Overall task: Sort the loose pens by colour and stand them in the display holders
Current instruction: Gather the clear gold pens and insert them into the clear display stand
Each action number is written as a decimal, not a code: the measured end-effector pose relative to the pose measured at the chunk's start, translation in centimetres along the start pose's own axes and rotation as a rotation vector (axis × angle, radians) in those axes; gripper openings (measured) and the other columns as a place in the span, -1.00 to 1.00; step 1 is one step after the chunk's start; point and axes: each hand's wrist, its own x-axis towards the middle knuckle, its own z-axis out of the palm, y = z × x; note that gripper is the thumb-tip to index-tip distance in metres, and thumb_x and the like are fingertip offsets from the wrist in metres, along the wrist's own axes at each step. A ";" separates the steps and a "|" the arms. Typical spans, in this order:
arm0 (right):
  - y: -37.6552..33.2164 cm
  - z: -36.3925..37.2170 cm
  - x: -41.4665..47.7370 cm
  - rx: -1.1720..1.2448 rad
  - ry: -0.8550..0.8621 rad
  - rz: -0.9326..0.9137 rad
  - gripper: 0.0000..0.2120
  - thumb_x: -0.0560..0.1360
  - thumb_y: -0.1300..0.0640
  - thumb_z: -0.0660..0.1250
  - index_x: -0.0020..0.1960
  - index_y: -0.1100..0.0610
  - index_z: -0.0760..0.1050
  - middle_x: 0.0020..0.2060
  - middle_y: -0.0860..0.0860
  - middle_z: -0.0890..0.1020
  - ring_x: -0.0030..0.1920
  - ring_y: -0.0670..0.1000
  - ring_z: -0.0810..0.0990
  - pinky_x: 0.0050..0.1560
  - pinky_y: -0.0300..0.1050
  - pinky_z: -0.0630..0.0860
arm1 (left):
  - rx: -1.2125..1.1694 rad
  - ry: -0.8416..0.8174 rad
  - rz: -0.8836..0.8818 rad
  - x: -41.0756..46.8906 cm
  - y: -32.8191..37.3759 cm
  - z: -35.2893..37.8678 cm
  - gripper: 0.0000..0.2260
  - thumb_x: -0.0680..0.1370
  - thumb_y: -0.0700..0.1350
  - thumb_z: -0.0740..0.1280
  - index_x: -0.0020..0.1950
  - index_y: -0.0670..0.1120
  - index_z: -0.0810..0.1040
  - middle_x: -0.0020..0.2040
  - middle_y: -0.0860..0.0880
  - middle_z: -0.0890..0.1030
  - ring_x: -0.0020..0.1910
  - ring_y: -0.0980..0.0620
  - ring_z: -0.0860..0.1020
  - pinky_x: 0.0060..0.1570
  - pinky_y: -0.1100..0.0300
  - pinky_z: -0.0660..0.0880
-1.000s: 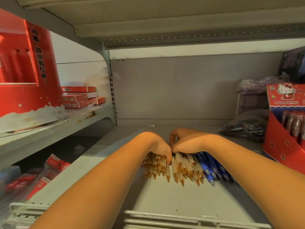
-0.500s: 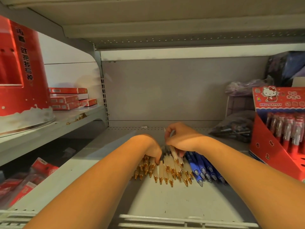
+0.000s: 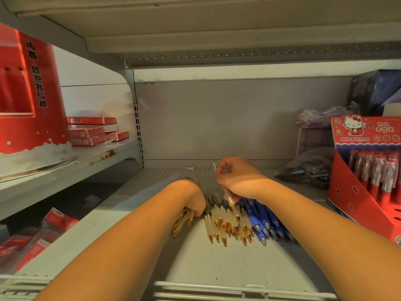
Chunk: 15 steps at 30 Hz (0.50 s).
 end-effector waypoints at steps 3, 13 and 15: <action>0.0 0.0 -0.2 0.016 0.003 -0.002 -0.91 0.53 0.23 0.29 -0.05 0.05 0.48 -0.23 0.11 0.66 -0.43 0.02 0.64 -0.43 -0.18 0.58 | -0.083 -0.004 -0.022 0.6 -1.2 0.0 -0.80 0.53 -0.20 0.28 0.08 -0.22 0.61 -0.16 -0.11 0.60 -0.24 -0.01 0.52 -0.10 0.19 0.55; 0.5 -0.3 -0.1 0.039 0.055 0.034 -0.91 0.55 0.24 0.29 -0.04 0.07 0.49 -0.20 0.08 0.65 -0.50 -0.06 0.62 -0.47 -0.21 0.55 | -0.570 0.000 0.039 1.7 -4.2 -0.4 -0.90 0.49 -0.12 0.36 -0.11 -0.10 0.46 -0.24 -0.05 0.43 -0.38 0.04 0.37 -0.32 0.22 0.35; 0.7 -0.3 0.0 0.051 0.072 0.058 -0.92 0.55 0.23 0.29 -0.04 0.06 0.50 -0.19 0.08 0.66 -0.50 -0.06 0.63 -0.46 -0.20 0.56 | -0.680 0.004 0.059 1.8 -4.2 -0.4 -0.89 0.48 -0.13 0.37 -0.10 -0.10 0.46 -0.26 -0.06 0.45 -0.40 0.05 0.39 -0.33 0.22 0.36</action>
